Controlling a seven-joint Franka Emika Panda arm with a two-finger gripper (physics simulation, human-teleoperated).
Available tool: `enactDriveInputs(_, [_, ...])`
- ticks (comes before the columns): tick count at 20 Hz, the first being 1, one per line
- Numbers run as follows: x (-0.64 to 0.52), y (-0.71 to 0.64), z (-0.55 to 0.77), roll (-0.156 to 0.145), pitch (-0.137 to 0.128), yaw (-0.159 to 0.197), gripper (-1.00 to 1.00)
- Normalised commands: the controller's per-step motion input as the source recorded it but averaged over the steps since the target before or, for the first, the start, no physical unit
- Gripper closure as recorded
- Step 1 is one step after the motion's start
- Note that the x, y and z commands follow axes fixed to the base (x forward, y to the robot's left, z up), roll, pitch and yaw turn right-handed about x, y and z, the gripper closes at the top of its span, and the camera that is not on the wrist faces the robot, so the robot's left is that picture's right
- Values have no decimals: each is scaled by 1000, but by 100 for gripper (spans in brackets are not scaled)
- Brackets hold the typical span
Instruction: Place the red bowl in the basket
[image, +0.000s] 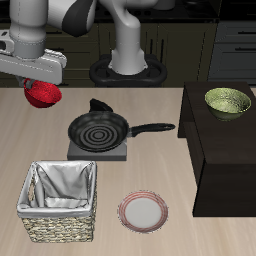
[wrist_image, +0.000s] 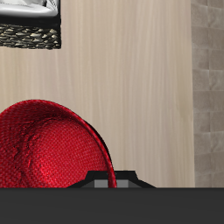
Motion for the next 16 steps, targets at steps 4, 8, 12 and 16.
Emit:
enactDriveInputs(4, [209, 88, 142, -11, -14, -7, 100])
enactDriveInputs(8, [320, 91, 84, -19, 12, -26, 100])
enactDriveInputs(12, [249, 183, 33, 27, 16, -9, 100])
enactDriveInputs(16, [356, 251, 216, -6, -20, -18, 100])
